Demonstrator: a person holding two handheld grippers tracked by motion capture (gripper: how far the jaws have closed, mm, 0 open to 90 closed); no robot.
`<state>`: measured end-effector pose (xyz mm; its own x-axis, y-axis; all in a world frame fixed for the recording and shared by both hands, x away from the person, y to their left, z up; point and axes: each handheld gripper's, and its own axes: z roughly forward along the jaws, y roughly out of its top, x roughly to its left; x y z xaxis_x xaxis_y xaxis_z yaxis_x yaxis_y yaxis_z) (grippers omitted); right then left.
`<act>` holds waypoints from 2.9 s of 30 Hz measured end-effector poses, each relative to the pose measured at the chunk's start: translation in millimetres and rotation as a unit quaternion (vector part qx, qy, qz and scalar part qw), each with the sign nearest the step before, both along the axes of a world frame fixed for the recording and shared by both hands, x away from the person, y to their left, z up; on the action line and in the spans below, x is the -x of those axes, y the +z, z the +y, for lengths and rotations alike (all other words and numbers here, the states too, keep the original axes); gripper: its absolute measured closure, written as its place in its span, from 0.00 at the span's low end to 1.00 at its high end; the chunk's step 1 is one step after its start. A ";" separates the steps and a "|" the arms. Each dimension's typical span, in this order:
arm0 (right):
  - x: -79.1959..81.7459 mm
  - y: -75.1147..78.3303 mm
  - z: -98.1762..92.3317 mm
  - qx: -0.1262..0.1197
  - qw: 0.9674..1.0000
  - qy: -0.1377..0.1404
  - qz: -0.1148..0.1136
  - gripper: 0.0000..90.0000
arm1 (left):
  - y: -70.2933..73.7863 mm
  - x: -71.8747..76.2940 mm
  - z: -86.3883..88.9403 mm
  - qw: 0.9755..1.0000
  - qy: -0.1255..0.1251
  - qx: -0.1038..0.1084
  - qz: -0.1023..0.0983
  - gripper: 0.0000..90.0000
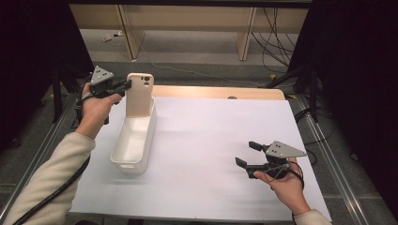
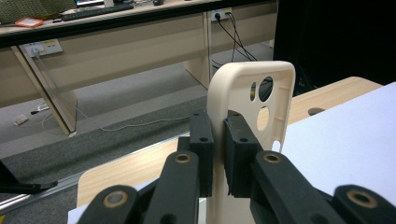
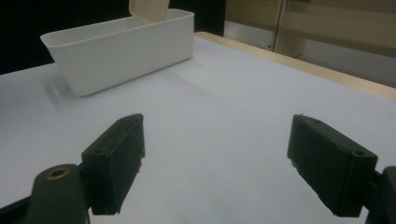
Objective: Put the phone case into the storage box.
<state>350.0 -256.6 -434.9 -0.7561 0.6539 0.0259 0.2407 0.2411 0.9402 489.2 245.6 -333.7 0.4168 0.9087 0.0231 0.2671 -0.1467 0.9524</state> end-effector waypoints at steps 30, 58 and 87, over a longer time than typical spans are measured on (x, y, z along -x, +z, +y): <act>1.5 -0.3 1.1 -0.013 1.000 0.001 0.015 0.23 | -3.6 -4.9 -2.2 1.000 0.001 0.002 0.001 0.92; 1.9 1.6 -1.5 0.007 1.000 -0.007 0.013 0.23 | -9.9 -14.6 -2.0 1.000 0.007 -0.001 0.008 0.92; 0.5 -0.4 0.1 -0.003 1.000 -0.001 0.007 0.23 | -15.5 -23.8 0.1 1.000 0.012 -0.009 0.011 0.92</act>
